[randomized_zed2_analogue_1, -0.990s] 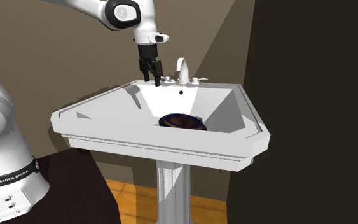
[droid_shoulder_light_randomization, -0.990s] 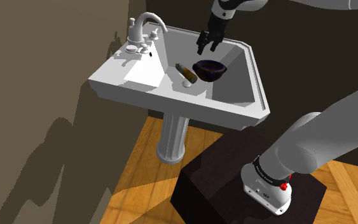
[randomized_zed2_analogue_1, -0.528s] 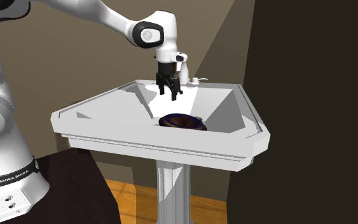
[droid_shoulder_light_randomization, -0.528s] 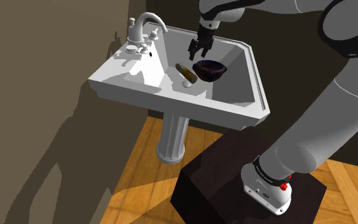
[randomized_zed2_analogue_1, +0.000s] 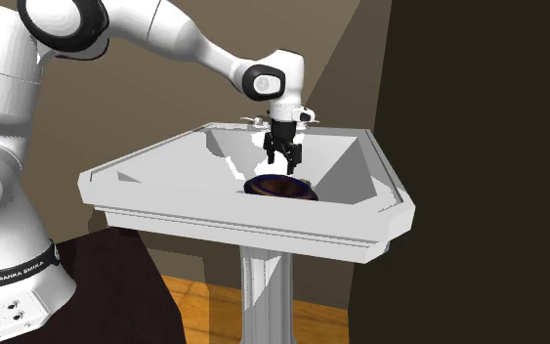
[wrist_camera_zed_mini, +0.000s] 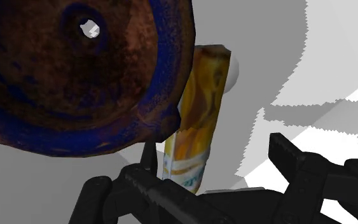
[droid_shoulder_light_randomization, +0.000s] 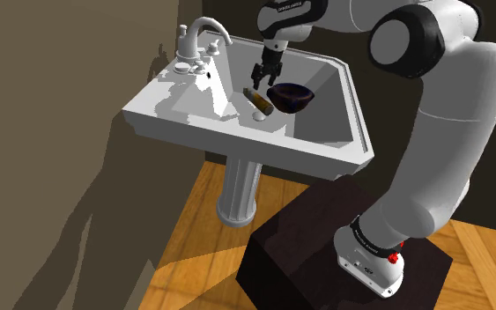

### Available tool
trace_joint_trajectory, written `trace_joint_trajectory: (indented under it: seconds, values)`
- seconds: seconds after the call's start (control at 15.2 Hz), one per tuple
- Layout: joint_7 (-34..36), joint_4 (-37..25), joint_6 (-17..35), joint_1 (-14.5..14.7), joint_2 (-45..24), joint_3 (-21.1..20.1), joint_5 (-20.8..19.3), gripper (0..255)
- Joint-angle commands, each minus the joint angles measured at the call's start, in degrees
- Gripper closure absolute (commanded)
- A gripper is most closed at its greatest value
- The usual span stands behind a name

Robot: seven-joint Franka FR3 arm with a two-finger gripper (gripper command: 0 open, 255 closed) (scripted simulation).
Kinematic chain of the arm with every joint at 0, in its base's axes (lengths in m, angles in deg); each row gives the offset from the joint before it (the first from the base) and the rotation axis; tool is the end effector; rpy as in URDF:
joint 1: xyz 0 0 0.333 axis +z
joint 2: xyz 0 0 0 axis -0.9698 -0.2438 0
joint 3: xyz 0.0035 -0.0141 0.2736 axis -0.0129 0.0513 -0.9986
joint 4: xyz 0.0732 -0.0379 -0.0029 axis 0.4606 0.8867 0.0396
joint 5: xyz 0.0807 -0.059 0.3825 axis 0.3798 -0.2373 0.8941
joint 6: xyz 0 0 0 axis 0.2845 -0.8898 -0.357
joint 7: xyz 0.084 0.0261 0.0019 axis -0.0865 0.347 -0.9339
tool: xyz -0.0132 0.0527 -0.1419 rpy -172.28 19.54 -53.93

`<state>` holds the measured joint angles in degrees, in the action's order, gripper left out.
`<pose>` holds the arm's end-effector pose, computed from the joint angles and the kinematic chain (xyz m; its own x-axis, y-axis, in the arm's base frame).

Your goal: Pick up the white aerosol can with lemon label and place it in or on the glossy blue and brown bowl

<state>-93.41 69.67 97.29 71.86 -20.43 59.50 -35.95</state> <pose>0.6335 -0.1419 0.2948 0.9998 0.0203 0.0072 0.0210 -0.9935 -0.1117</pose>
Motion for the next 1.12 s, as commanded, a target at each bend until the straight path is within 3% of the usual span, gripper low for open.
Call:
trace_joint_trajectory:
  seconds: [0.0, 0.13, 0.66, 1.06]
  values:
    - [-0.92, -4.90, -0.79, -0.95, -5.23, -0.36, 0.99, 0]
    - [-1.45, -9.74, -1.96, -1.85, -9.82, -0.74, 1.63, 0]
    - [-1.90, -7.07, 2.73, -1.59, -11.86, -1.22, 2.27, 0]
    - [-1.90, -7.09, 2.72, -1.59, -11.87, -1.22, 2.27, 0]
